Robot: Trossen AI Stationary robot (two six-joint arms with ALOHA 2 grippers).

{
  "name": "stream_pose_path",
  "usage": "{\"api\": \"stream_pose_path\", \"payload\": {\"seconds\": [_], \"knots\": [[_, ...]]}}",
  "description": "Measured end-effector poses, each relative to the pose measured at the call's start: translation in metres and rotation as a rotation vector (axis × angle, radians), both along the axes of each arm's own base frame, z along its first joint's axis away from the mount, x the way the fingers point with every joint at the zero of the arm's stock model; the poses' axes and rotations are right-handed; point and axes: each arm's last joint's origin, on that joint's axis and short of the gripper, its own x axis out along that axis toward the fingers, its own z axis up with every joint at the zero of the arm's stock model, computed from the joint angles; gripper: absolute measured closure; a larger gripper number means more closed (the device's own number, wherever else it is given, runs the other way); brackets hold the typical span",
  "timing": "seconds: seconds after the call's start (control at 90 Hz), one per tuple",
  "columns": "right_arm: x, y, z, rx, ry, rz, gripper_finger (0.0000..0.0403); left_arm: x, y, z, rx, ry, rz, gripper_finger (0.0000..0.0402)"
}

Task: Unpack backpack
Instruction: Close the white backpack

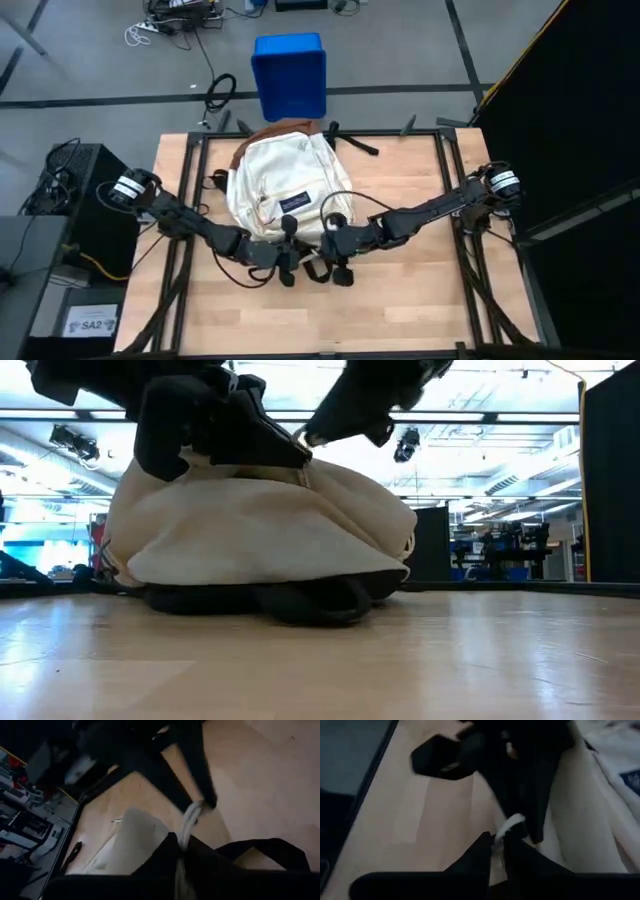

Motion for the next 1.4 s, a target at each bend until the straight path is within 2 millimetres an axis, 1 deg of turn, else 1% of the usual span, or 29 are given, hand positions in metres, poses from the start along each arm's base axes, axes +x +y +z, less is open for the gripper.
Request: {"api": "stream_pose_path", "payload": {"seconds": [0.1, 0.167, 0.278, 0.378, 0.478, 0.6, 0.667, 0.744, 0.822, 0.9, 0.978, 1.1, 1.133, 1.267, 1.4], "knots": [[-0.008, 0.004, 0.005, -0.078, 0.001, -0.013, 0.0344, 0.0, 0.0, 0.0, -0.001, -0.002, 0.0, 0.0401], [-0.011, 0.007, 0.005, -0.125, 0.013, -0.021, 0.0321, 0.0, 0.0, 0.0, -0.001, -0.003, -0.001, 0.0401], [-0.015, 0.009, -0.001, -0.201, 0.056, -0.042, 0.0278, 0.0, 0.0, 0.001, -0.001, -0.008, -0.002, 0.0402], [-0.015, 0.012, -0.014, -0.278, 0.105, -0.071, 0.0236, 0.001, 0.0, 0.002, -0.002, -0.017, -0.004, 0.0402], [-0.01, 0.013, -0.025, -0.355, 0.114, -0.077, 0.0195, 0.001, -0.001, 0.003, 0.0, -0.018, -0.009, 0.0402], [0.003, 0.013, -0.042, -0.433, 0.094, -0.078, 0.0156, 0.005, -0.002, 0.009, 0.003, -0.014, -0.008, 0.0401], [0.008, 0.012, -0.051, -0.485, 0.098, -0.082, 0.0143, 0.007, -0.003, 0.012, 0.006, -0.01, -0.007, 0.0401], [0.012, 0.008, -0.056, -0.525, 0.094, -0.11, 0.0138, 0.009, -0.003, 0.016, 0.012, 0.0, -0.001, 0.0401], [0.014, 0.005, -0.058, -0.534, 0.095, -0.129, 0.0153, 0.01, -0.003, 0.018, 0.017, 0.012, -0.001, 0.0401], [0.015, 0.003, -0.059, -0.535, 0.098, -0.134, 0.0192, 0.01, -0.004, 0.018, 0.012, 0.023, -0.006, 0.0401], [0.015, 0.003, -0.059, -0.544, 0.103, -0.13, 0.025, 0.01, -0.005, 0.019, 0.006, 0.031, -0.016, 0.0401], [0.014, 0.003, -0.059, -0.552, 0.115, -0.119, 0.0363, 0.009, -0.007, 0.017, -0.006, 0.05, -0.02, 0.0401], [0.012, 0.003, -0.059, -0.55, 0.124, -0.118, 0.0381, 0.007, -0.007, 0.018, -0.014, 0.06, -0.022, 0.0401], [0.008, 0.002, -0.054, -0.51, 0.141, -0.151, 0.0396, -0.003, -0.007, 0.022, -0.052, 0.102, 0.012, 0.0401], [-0.005, 0.003, -0.054, -0.526, 0.217, -0.173, 0.04, -0.019, -0.012, 0.029, -0.073, 0.146, 0.024, 0.0401]]}}
